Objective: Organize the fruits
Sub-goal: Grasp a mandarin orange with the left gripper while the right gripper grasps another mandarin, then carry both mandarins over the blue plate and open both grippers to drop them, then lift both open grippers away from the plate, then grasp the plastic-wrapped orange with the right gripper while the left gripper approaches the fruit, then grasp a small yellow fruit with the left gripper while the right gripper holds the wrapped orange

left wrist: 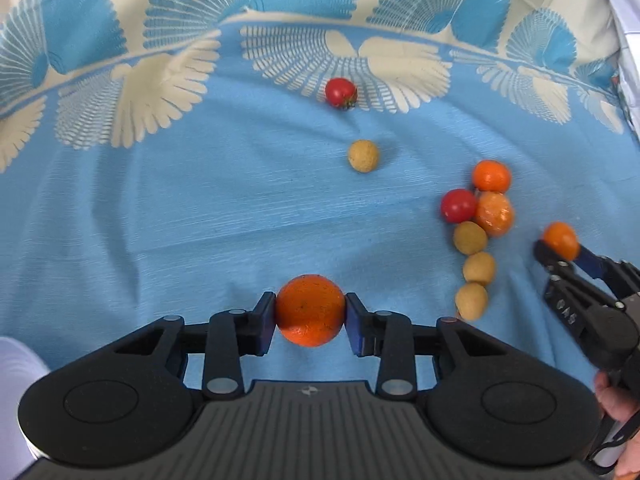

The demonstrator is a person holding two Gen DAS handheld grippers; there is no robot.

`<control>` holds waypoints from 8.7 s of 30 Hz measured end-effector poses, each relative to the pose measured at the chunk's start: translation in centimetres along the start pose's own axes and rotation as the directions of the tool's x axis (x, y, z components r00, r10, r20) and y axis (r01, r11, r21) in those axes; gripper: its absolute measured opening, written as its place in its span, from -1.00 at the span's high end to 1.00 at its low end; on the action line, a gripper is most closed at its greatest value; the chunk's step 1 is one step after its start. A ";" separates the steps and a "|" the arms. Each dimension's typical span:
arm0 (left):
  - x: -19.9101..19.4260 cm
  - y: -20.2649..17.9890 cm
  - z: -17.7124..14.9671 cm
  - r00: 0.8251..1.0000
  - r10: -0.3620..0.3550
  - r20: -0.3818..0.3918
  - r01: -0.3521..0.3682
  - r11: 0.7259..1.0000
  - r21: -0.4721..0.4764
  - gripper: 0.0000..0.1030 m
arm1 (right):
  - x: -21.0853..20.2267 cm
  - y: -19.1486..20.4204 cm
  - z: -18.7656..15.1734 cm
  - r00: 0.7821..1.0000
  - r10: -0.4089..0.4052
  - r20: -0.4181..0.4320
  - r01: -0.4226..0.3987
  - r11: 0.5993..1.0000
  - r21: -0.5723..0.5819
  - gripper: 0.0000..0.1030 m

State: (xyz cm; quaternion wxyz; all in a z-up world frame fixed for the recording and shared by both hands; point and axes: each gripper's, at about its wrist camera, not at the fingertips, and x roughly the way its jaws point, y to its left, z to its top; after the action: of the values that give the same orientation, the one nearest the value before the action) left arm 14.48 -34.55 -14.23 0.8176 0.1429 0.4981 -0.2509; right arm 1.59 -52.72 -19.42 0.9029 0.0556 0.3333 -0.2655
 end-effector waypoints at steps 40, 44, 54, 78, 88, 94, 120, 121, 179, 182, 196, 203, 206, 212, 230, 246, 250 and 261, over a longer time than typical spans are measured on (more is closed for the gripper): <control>-30.6 19.7 -25.7 0.974 0.157 0.162 -0.092 0.932 -0.350 0.22 | -38.2 20.3 -5.5 0.844 0.535 -0.033 -0.530 0.824 -0.200 0.22; -30.2 20.3 -25.7 0.975 0.155 0.157 -0.089 0.928 -0.362 0.22 | -38.1 20.6 -5.5 0.850 0.524 -0.042 -0.521 0.828 -0.207 0.22; -28.2 22.1 -24.3 0.979 0.157 0.130 -0.095 0.915 -0.392 0.22 | -36.4 21.9 -5.3 0.851 0.518 -0.086 -0.524 0.826 -0.209 0.22; -14.9 25.8 -16.9 0.983 0.186 0.004 -0.171 0.915 -0.365 0.22 | -23.3 31.0 -3.4 0.855 0.480 -0.196 -0.518 0.816 -0.259 0.22; -11.2 26.9 -16.3 0.977 0.198 -0.078 -0.212 0.917 -0.338 0.21 | -20.6 33.2 -4.6 0.848 0.451 -0.277 -0.524 0.793 -0.312 0.22; -13.7 26.8 -15.9 0.975 0.224 0.000 -0.211 0.916 -0.341 -0.99 | -20.7 33.5 -4.0 0.859 0.445 -0.254 -0.510 0.791 -0.338 -0.45; -27.2 18.9 -24.8 0.946 0.311 0.096 -0.269 0.912 -0.310 -0.99 | -37.6 23.6 -5.3 0.897 0.443 0.016 -0.418 0.857 -0.301 -0.99; -27.4 18.7 -24.8 0.945 0.312 0.100 -0.268 0.913 -0.308 -0.99 | -37.8 23.4 -5.4 0.897 0.441 0.024 -0.415 0.859 -0.300 -0.99; -11.4 5.7 -4.4 0.973 0.212 0.086 -0.204 0.974 -0.100 -0.99 | -15.5 2.9 -0.2 0.999 0.038 0.014 -0.040 0.965 0.259 -0.99; -6.1 3.0 -0.4 0.979 0.185 0.081 -0.182 0.982 -0.045 -0.99 | -9.7 0.9 1.5 0.999 0.027 -0.031 -0.016 0.951 0.308 -0.99; 9.4 -3.9 8.9 0.988 0.148 0.033 -0.151 0.979 0.139 -0.99 | 5.1 1.0 4.4 0.982 0.096 -0.160 -0.051 0.963 0.264 -0.99; 11.0 -4.2 9.3 0.990 0.138 0.034 -0.142 0.979 0.146 -1.00 | 5.5 0.8 4.1 0.989 0.073 -0.126 -0.044 0.975 0.218 -0.99; 11.0 -4.1 9.3 0.991 0.132 0.035 -0.135 0.981 0.137 -1.00 | 5.5 1.0 4.0 0.990 0.058 -0.131 -0.033 0.981 0.190 -0.99; 11.1 -4.1 9.3 0.991 0.128 0.044 -0.133 0.981 0.140 -1.00 | 5.6 2.4 3.5 0.990 0.020 -0.143 -0.010 0.998 0.069 -0.99; 9.9 -4.3 8.9 0.999 0.006 0.050 -0.013 0.988 0.157 0.10 | 5.5 2.2 3.2 0.996 0.020 -0.091 -0.015 0.998 0.061 -0.85; 8.3 -5.2 8.5 0.988 -0.150 0.021 0.143 0.971 0.193 -0.05 | 3.6 -1.0 3.3 0.999 -0.022 -0.035 0.026 0.994 0.107 0.27; 8.1 -6.4 8.1 0.984 -0.173 0.028 0.163 0.962 0.219 -0.17 | 3.4 -1.0 2.7 0.999 -0.030 -0.035 0.032 0.997 0.066 0.24; 8.5 -9.1 7.0 0.978 -0.209 0.029 0.192 0.939 0.286 -0.17 | 2.8 -1.5 2.0 0.997 -0.045 -0.066 0.049 0.997 0.060 0.12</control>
State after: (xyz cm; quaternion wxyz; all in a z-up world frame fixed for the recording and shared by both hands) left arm 17.87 -47.85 -18.36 0.7733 0.1991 0.4451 -0.4053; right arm 3.71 -55.84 -19.59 0.8831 0.0842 0.3552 -0.2947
